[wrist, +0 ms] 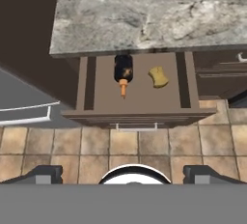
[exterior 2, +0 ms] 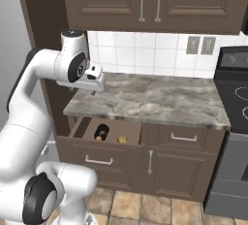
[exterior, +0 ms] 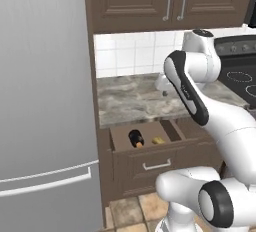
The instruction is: Restock the sink supplies by placing the sponge and soap dispenser on the counter and next to the sink. Make sure the soap dispenser is upright.
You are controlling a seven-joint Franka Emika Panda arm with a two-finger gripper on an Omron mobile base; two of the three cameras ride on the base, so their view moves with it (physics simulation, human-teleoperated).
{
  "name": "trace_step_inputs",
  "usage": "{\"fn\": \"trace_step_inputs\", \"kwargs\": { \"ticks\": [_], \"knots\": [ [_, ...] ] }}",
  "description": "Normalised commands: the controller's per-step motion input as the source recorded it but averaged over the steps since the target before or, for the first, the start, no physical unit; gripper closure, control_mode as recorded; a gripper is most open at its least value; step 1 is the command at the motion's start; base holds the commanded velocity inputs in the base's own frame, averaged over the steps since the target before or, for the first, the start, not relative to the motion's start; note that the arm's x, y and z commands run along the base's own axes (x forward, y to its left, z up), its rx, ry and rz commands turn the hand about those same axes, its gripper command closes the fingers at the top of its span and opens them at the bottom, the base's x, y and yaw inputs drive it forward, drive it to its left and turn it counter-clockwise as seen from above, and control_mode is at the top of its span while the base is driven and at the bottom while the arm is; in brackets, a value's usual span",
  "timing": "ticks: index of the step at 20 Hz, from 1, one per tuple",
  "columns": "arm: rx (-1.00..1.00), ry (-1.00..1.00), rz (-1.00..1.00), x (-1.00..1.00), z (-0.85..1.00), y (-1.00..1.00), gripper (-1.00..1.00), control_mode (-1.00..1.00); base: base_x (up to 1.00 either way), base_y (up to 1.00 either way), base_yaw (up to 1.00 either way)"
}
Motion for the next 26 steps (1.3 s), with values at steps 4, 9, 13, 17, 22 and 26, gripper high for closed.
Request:
{"fn": "trace_step_inputs", "kwargs": {
  "ticks": [4,9,13,17,22,26],
  "knots": [
    [0.0,0.0,0.0,0.0,0.0,0.0,-1.0,1.0,0.44,-0.02,0.0],
    [0.02,0.0,0.0,0.0,-0.08,-0.07,-1.0,-1.0,0.05,-0.17,0.0],
    [0.03,0.03,0.0,0.14,-0.69,-0.18,-1.0,-1.0,0.0,0.0,0.0],
    [0.0,0.09,0.0,0.34,-1.0,-0.01,-1.0,-1.0,0.0,0.0,0.0],
    [0.0,0.18,0.0,0.26,-1.0,-0.01,-1.0,-1.0,0.0,0.0,0.0],
    [0.0,0.12,0.0,0.0,-1.0,-0.11,-1.0,-1.0,0.0,0.0,0.0]
  ]
}}
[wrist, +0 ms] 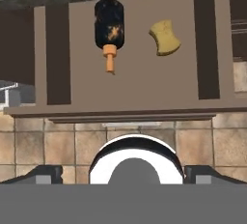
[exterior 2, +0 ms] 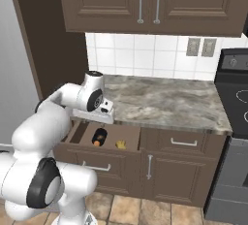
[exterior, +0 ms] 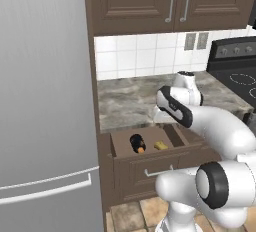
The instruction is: Restock the sink supplies by placing the sponge and soap dispenser on the counter and next to the sink. Make sure the soap dispenser is upright.
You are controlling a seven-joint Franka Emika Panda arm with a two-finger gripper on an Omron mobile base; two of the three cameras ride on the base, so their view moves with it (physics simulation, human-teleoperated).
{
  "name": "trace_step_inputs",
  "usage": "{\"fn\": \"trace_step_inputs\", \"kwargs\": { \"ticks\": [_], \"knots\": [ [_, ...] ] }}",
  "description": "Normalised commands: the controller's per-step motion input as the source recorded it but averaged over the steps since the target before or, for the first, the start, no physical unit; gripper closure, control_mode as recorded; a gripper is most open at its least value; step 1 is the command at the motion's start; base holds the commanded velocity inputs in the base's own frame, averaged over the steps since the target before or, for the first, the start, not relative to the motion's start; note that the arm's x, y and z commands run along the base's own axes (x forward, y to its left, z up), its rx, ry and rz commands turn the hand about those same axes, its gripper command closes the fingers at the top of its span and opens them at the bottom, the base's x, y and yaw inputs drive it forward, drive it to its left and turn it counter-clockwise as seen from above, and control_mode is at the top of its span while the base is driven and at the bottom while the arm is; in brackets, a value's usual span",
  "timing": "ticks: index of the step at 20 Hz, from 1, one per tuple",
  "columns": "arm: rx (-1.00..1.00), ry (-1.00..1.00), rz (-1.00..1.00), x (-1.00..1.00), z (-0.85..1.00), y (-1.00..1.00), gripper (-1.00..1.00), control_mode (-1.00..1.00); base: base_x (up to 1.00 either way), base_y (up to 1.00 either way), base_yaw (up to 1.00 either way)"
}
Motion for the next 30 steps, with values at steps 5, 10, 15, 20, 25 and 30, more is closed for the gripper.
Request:
{"fn": "trace_step_inputs", "kwargs": {
  "ticks": [5,10,15,20,25,30],
  "knots": [
    [0.01,0.04,0.0,0.02,-0.9,-0.23,-1.0,-1.0,0.0,0.0,0.0],
    [0.05,0.02,0.0,0.15,-0.57,-0.24,-1.0,-1.0,0.0,0.0,0.0],
    [0.03,0.01,0.0,0.37,-0.14,-0.09,-1.0,-1.0,0.0,0.0,0.0],
    [0.0,0.1,0.0,0.51,-0.03,0.0,-1.0,-1.0,0.0,0.0,0.0],
    [0.0,0.1,0.0,0.51,-0.23,0.0,-1.0,-1.0,0.0,0.0,0.0],
    [0.0,0.05,0.0,0.33,-0.28,0.0,-1.0,-1.0,0.0,0.0,0.0]
  ]
}}
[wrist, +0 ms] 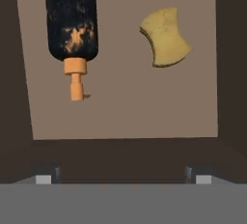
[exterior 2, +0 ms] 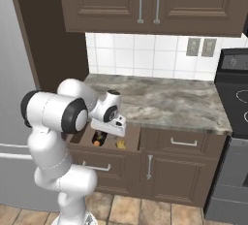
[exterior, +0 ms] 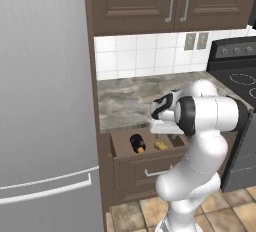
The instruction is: Restock the sink supplies by placing the sponge and soap dispenser on the counter and next to the sink. Make sure the soap dispenser is upright.
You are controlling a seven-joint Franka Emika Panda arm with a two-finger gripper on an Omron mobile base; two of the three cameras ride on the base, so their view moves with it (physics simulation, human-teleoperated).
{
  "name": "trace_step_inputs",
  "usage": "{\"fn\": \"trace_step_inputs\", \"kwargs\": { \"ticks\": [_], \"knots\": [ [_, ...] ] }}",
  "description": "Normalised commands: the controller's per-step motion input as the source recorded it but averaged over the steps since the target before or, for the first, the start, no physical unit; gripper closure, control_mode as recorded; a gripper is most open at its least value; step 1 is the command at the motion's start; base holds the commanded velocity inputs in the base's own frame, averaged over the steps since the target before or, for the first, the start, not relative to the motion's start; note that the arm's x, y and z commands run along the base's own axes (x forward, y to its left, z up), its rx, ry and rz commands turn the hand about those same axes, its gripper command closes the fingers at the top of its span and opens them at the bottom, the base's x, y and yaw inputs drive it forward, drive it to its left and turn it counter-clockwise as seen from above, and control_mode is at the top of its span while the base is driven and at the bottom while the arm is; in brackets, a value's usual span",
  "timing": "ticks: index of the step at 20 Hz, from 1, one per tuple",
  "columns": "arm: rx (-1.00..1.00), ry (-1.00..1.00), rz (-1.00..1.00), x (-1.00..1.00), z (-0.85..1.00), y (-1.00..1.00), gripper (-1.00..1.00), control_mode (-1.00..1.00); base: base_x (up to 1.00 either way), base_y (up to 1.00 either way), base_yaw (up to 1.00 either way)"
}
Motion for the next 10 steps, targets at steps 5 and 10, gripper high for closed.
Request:
{"fn": "trace_step_inputs", "kwargs": {
  "ticks": [5,10],
  "knots": [
    [0.0,0.06,0.0,0.06,-0.58,0.0,-1.0,-1.0,0.0,0.0,0.0],
    [0.0,0.07,0.0,0.0,-0.57,0.0,-1.0,-1.0,0.0,0.0,0.0]
  ]
}}
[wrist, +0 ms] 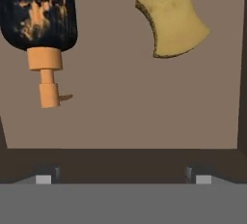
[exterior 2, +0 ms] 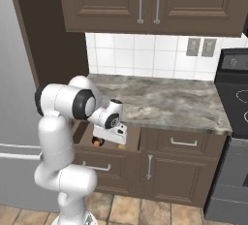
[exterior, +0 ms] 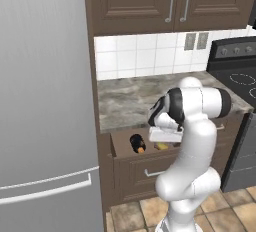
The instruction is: Restock the sink supplies by placing the sponge and soap dispenser on the counter and next to the sink. Make sure the soap dispenser is upright.
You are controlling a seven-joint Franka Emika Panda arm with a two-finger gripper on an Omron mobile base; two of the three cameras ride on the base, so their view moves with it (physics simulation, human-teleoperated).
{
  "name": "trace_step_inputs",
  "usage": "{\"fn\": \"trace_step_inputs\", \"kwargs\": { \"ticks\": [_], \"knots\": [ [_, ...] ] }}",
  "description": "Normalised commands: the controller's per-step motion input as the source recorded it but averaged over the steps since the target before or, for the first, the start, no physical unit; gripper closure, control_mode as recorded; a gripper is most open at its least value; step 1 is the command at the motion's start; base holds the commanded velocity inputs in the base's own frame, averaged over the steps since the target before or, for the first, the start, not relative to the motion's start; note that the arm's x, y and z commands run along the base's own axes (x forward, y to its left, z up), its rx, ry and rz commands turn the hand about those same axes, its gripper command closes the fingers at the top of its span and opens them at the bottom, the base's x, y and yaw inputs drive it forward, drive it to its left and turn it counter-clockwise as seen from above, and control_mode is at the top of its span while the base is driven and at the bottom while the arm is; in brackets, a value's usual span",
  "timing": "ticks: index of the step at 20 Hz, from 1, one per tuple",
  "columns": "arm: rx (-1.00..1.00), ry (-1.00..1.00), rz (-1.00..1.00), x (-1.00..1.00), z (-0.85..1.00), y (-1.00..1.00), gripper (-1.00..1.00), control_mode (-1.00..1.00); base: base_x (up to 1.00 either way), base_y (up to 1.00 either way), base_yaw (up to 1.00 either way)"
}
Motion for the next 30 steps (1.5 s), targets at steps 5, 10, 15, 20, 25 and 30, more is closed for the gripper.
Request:
{"fn": "trace_step_inputs", "kwargs": {
  "ticks": [5,10,15,20,25,30],
  "knots": [
    [0.0,0.09,0.02,-0.03,-0.34,0.02,-1.0,-1.0,0.0,0.0,0.0],
    [-0.01,0.09,0.0,-0.33,-0.04,0.14,-1.0,-1.0,0.0,0.0,0.0],
    [-0.03,0.04,0.0,-0.42,0.0,0.09,-1.0,-1.0,0.0,0.0,0.0],
    [0.0,0.0,0.0,-0.82,0.0,0.0,-1.0,-1.0,0.0,0.0,0.0],
    [0.0,-0.01,0.0,-0.98,0.0,-0.01,-1.0,-1.0,0.0,0.0,0.0],
    [0.0,-0.01,0.0,-0.99,0.0,-0.08,-1.0,-1.0,0.0,0.0,0.0]
  ]
}}
